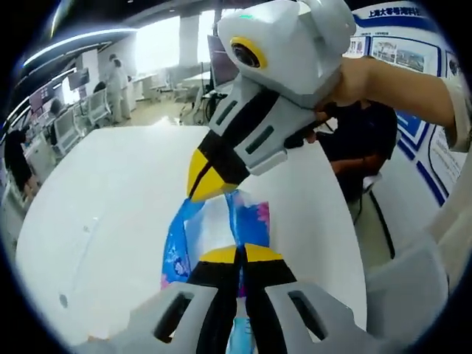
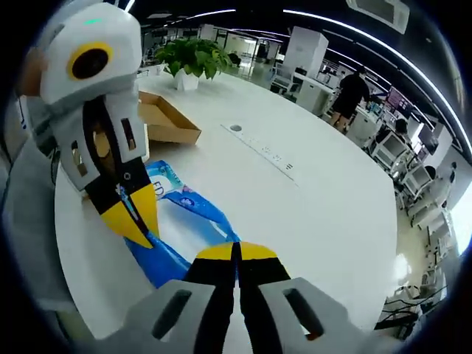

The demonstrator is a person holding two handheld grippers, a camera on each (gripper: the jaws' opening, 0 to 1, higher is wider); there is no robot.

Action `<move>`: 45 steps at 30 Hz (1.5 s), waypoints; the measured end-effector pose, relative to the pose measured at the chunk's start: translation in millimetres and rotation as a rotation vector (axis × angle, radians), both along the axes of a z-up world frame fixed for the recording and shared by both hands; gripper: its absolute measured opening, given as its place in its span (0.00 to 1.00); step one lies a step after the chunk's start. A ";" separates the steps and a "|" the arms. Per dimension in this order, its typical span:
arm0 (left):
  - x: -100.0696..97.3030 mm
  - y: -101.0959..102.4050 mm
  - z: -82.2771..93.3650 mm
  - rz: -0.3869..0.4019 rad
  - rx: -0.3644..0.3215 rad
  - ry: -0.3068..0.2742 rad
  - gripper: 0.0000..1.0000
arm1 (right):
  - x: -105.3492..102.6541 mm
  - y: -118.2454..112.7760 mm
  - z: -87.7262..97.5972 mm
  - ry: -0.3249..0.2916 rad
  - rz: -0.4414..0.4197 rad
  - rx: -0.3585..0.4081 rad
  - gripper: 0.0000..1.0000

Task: Operate the shoe box by opening the lid, removing the specified soft item, and placing it in the target area until the item is outside and the box remains undamaged.

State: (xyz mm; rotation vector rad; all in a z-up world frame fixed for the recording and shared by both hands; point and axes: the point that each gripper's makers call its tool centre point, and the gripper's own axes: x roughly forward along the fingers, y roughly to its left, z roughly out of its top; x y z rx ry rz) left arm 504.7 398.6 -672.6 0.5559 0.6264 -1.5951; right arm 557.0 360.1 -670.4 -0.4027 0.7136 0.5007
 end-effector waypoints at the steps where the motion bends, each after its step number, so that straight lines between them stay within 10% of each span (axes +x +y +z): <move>1: -0.4 -2.5 0.0 -0.003 0.000 0.000 0.00 | 1.5 -5.9 0.2 0.000 -0.005 0.000 0.00; 22: -11.8 -56.5 -9.6 -0.118 0.021 -0.019 0.00 | -2.5 -48.1 -7.9 0.003 -0.070 -0.052 0.00; 45: -14.4 -70.1 -70.6 -0.160 0.081 -0.020 0.00 | 0.8 -73.2 -70.2 0.063 -0.142 -0.050 0.00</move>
